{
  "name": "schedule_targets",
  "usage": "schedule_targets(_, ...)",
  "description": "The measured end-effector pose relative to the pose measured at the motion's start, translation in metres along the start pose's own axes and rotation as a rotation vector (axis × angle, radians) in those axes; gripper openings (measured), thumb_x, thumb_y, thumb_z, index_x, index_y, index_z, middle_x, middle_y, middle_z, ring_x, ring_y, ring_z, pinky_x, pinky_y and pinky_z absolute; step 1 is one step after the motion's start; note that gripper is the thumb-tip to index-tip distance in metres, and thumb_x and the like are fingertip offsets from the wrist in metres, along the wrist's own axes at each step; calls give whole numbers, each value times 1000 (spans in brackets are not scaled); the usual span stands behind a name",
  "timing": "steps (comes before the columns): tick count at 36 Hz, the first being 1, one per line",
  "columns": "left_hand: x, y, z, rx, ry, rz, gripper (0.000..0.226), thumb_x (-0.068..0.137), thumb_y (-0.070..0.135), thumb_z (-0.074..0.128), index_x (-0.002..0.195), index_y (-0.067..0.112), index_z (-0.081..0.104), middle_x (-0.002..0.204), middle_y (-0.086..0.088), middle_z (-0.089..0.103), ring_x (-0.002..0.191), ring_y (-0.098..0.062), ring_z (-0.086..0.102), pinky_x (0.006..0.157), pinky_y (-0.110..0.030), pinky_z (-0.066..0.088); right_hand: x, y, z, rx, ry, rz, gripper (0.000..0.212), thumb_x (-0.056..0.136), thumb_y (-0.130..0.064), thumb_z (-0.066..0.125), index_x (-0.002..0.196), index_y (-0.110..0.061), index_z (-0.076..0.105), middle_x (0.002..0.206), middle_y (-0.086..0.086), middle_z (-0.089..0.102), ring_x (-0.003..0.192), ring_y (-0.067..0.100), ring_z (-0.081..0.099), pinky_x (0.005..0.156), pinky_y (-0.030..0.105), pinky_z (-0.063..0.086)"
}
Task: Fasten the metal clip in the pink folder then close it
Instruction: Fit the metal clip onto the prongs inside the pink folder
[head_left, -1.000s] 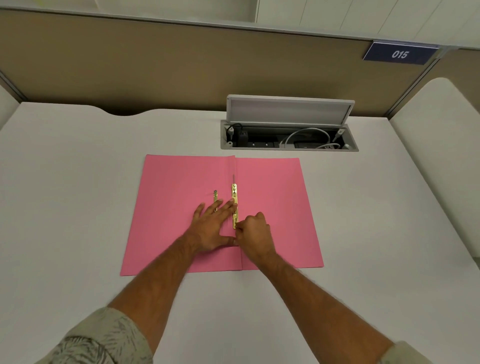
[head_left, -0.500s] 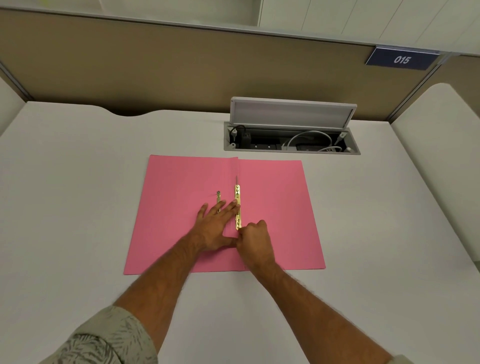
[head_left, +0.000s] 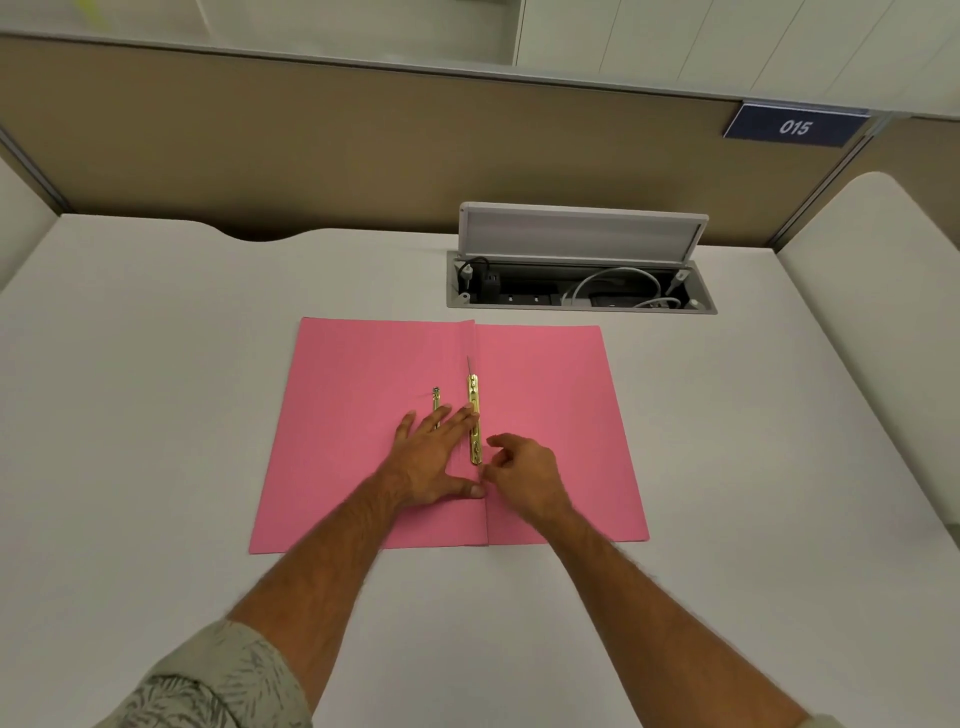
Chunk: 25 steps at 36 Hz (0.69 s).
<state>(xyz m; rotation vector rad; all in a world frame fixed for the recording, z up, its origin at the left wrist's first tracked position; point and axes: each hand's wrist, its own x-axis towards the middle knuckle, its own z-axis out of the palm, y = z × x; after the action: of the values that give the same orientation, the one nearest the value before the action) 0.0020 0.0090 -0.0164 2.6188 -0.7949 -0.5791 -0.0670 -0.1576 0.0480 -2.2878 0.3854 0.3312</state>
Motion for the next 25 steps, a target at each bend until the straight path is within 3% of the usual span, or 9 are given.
schedule_targets(5, 1, 6, -10, -33, -37, -22, 124, 68, 75, 72, 162, 31, 5, 170, 12, 2, 157, -15, -3, 123, -52, -9, 2, 16, -7, -170, -177, -110, 94, 75, -17, 85, 155, -18, 38, 128, 11, 53, 117, 26, 55, 101, 36, 50)
schedule_targets(9, -3, 5, -19, -33, -72, -22, 125, 67, 58, 84, 162, 27, 8, 170, 8, 5, 157, -17, 0, 125, -53, -4, 3, 17, -8, -246, -253, -144, 113, 70, -27, 90, 161, -24, 23, 133, 10, 42, 124, 27, 44, 108, 40, 43)
schedule_targets(12, -10, 5, -23, -60, -41, -76, 118, 72, 54, 82, 162, 27, 10, 170, 7, 8, 157, -17, 3, 125, -54, -3, 4, 14, -7, -314, -256, -170, 114, 70, -30, 90, 161, -25, 20, 135, 10, 40, 127, 28, 39, 108, 38, 42)
schedule_targets(17, -31, -3, -33, -55, 189, -291, 87, 89, 44, 68, 160, 30, 18, 167, 2, 21, 154, -23, 15, 119, -68, 11, 4, 9, -2, -412, -243, -159, 113, 72, -31, 89, 161, -27, 19, 141, 11, 38, 130, 28, 35, 107, 40, 44)
schedule_targets(25, -64, -29, -50, -21, 290, -698, 75, 95, 41, 59, 157, 20, 23, 163, -16, 21, 149, -39, 20, 115, -64, 26, 6, 3, -1, -484, -256, -138, 112, 72, -31, 89, 161, -25, 20, 143, 13, 38, 132, 31, 35, 108, 44, 45)
